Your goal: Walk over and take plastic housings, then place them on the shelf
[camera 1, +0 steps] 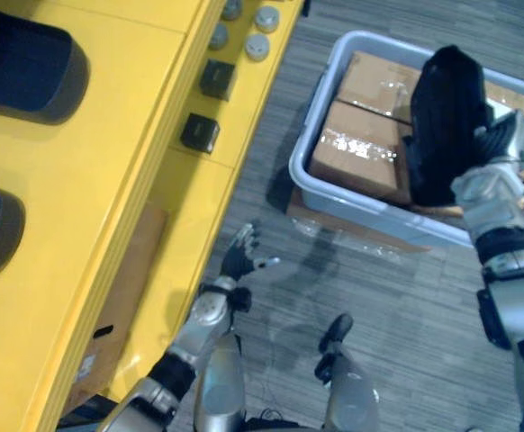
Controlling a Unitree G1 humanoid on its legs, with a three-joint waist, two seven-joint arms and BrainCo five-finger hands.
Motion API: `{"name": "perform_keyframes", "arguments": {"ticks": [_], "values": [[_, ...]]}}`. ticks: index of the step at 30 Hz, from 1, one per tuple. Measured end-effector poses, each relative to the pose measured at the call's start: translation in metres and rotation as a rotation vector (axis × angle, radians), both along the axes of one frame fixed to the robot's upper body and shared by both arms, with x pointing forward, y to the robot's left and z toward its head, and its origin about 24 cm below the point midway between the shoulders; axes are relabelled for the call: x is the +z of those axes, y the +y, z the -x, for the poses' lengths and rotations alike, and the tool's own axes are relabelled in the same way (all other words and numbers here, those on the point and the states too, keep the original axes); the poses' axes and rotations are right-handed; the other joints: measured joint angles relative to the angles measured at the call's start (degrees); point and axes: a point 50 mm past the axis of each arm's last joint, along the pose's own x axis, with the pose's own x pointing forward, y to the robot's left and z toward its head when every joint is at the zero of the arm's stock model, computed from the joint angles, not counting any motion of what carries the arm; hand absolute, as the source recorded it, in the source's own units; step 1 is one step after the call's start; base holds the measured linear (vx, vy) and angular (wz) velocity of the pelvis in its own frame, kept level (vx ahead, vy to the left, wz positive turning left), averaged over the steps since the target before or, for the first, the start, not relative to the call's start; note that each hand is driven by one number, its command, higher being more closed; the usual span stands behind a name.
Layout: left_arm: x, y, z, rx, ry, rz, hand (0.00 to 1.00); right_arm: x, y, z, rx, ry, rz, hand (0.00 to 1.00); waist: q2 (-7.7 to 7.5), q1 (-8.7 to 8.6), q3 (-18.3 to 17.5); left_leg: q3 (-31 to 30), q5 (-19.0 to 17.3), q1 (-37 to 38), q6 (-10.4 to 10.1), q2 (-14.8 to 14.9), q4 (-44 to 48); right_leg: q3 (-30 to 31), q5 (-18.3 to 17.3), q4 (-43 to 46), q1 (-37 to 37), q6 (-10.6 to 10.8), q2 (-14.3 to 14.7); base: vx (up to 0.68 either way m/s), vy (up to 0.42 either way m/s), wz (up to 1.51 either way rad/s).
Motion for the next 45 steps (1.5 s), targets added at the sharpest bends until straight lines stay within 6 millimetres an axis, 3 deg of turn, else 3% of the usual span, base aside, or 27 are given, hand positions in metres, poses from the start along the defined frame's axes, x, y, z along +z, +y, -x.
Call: {"name": "perform_keyframes", "arguments": {"ticks": [4, 7, 10, 20, 24, 31, 36, 45], "values": [[0.003, -0.012, -0.014, -0.017, 0.055, 0.023, 0.00, 0.017, 0.018, -0.006, 0.033, -0.082, -0.004, 1.00, -0.96, -0.37, 0.0, 1.0, 0.3, 0.1, -0.3, 0.7, -0.1, 1.2, 0.3, 0.0, -1.0, -0.4, 0.7, -0.03, -0.040, -0.16], [0.006, -0.014, -0.024, -0.008, 0.097, 0.052, 0.00, 0.021, 0.035, -0.009, 0.077, -0.130, -0.011, 1.00, -2.25, -1.73, -0.3, 1.9, 0.3, 0.8, -0.3, 1.0, -0.3, 2.0, 0.4, 0.0, -1.0, -0.6, 0.9, -0.02, -0.022, -0.14], [0.014, -0.019, -0.032, -0.010, 0.100, 0.068, 0.00, 0.022, 0.038, -0.010, 0.075, -0.146, -0.012, 1.00, -2.55, -1.99, -0.3, 2.1, 0.3, 0.9, -0.3, 1.2, -0.3, 2.2, 0.6, -0.1, -1.0, -0.7, 1.1, -0.03, -0.019, -0.04], [0.045, -0.024, -0.054, 0.039, 0.096, 0.213, 0.00, 0.059, 0.098, -0.012, 0.273, -0.343, 0.052, 1.00, -4.03, -4.56, -0.2, 5.3, 1.1, 2.5, -0.7, 2.0, -1.8, 5.0, 1.8, -1.3, -2.1, -1.0, 2.1, 0.00, -0.011, -0.14], [0.068, -0.025, -0.063, 0.041, 0.049, 0.279, 0.00, 0.069, 0.111, -0.008, 0.331, -0.407, 0.115, 1.00, -4.21, -5.49, -0.2, 6.1, 1.1, 3.3, -0.7, 2.1, -1.8, 5.4, 1.8, -1.3, -1.8, -1.0, 2.2, -0.01, 0.003, -0.08], [0.078, -0.024, -0.067, 0.024, 0.044, 0.368, 0.00, 0.070, 0.134, 0.003, 0.466, -0.514, 0.185, 1.00, -4.46, -6.37, -0.2, 7.9, 1.1, 6.3, -0.7, 2.1, -2.9, 6.7, 1.9, -1.3, -0.5, -0.9, 2.2, -0.01, 0.010, -0.10], [0.085, -0.028, -0.067, -0.009, 0.028, 0.399, 0.00, 0.051, 0.153, 0.010, 0.575, -0.518, 0.241, 1.00, -4.58, -7.58, -0.3, 8.6, 1.2, 9.0, -0.8, 2.0, -4.2, 7.0, 1.9, -1.7, 1.5, -0.9, 2.3, 0.01, 0.004, -0.03], [0.097, -0.040, -0.065, -0.095, -0.020, 0.542, 0.00, 0.038, 0.177, 0.023, 0.754, -0.533, 0.296, 1.00, -4.60, -8.42, -0.3, 9.6, 1.2, 10.2, -0.8, 1.9, -4.8, 8.0, 2.0, -1.8, 1.6, -0.7, 2.3, 0.00, 0.002, -0.05]]}}
